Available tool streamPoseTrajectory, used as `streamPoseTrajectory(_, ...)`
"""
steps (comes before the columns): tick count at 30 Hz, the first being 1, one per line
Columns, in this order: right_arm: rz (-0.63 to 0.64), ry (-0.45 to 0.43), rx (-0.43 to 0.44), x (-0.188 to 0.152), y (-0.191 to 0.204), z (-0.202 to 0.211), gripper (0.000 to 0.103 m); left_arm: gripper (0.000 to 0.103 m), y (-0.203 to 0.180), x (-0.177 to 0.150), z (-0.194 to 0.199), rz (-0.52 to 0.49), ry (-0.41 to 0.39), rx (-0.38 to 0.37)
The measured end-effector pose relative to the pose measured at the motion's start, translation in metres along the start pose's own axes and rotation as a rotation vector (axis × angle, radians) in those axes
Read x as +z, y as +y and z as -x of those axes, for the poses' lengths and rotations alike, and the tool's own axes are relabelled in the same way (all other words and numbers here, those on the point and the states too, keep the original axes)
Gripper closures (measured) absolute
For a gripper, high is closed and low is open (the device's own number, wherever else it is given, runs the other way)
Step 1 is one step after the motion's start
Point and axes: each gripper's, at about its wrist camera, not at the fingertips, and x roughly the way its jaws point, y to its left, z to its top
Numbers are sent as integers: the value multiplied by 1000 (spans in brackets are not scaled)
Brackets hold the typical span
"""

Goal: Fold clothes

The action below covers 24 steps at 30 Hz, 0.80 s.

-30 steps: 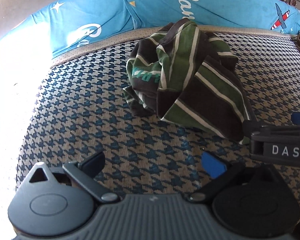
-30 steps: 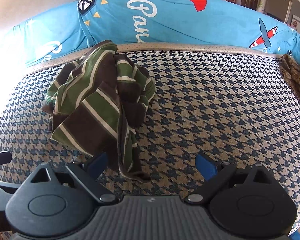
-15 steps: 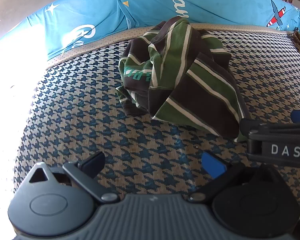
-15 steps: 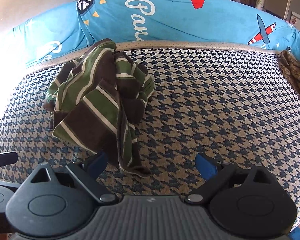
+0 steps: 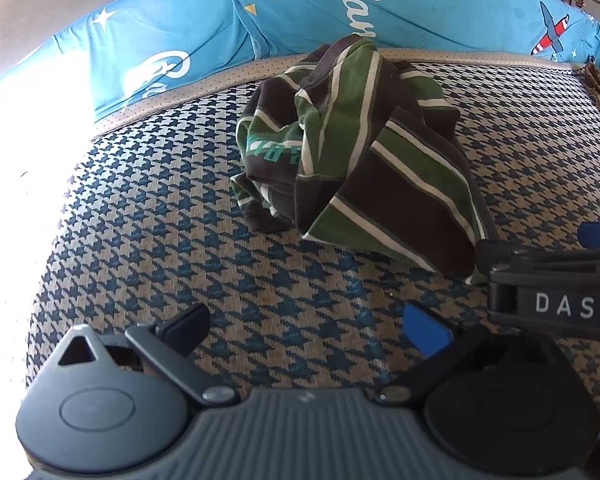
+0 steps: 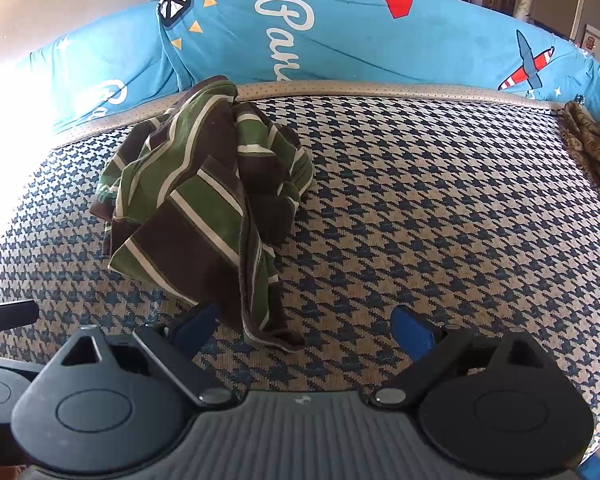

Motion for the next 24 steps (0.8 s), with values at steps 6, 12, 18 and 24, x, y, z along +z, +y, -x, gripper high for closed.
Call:
streamPoseTrajectory(6,0,1,-2,0,0,0,8,0,-2,0,0,-3,-2,0)
streamPoseTrajectory(12,-17,9,16,3,-5,-3,8,0,3,3,-3,26,-3,21)
streamPoseTrajectory(18,-89,-55,132,7,-21,2,8,0,22,9,-4,92,-29,72)
streamPoseTrajectory(24,-86,-119,224,10,-20,4,9,0,40,16,-7,155,-43,89)
